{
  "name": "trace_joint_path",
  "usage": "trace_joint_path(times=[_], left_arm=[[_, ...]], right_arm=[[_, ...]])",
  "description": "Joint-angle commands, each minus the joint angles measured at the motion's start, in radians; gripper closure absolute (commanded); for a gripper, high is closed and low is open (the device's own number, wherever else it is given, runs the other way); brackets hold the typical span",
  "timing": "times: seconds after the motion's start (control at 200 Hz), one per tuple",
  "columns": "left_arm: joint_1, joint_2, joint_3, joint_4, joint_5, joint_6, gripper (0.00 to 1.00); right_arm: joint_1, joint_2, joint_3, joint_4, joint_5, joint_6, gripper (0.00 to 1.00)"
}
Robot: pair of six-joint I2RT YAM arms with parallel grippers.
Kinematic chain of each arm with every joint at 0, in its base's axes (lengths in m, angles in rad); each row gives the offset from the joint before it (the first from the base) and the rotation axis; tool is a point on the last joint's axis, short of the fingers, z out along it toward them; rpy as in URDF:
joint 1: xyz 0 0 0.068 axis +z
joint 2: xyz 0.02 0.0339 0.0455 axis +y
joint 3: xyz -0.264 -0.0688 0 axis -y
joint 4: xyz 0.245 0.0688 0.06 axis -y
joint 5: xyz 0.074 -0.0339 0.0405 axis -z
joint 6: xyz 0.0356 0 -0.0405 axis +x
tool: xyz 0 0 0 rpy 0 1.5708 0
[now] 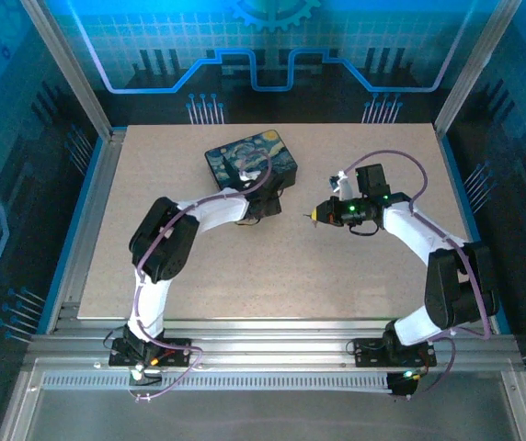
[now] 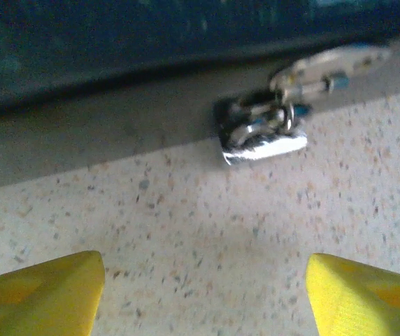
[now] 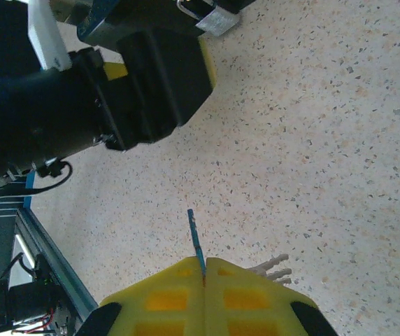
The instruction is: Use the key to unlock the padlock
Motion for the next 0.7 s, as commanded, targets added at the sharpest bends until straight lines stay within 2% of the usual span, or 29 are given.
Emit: trace_joint_path(times=[0.0,0.25,0.42,0.565,0.695], left_arm=[[-0.006,0.050,0.078,-0.021,-0.098,-0.074,0.23],[-0.006,0.191,0.273,-0.099,-0.149,-0.100,0.25],[-0.002,0.244,0.342,-0.132,-0.176,-0.117,0.30],[0.004,0.268,0.383,-0.169,-0.193,-0.131,0.37],[0.010,0.284,0.411,-0.183,-0.201,-0.131,0.48]], right_arm=[[-0.018,-0.019,-0.009,-0.013,-0.022,-0.013,1.00],[-0.024,-0.006,-0.006,0.002,-0.051,-0.019,1.00],[-0.025,0.009,-0.005,0.007,-0.066,-0.027,1.00],[-0.032,0.020,0.000,0.009,-0.072,-0.037,1.00],[-0.037,0.032,-0.004,0.018,-0.079,-0.039,1.00]])
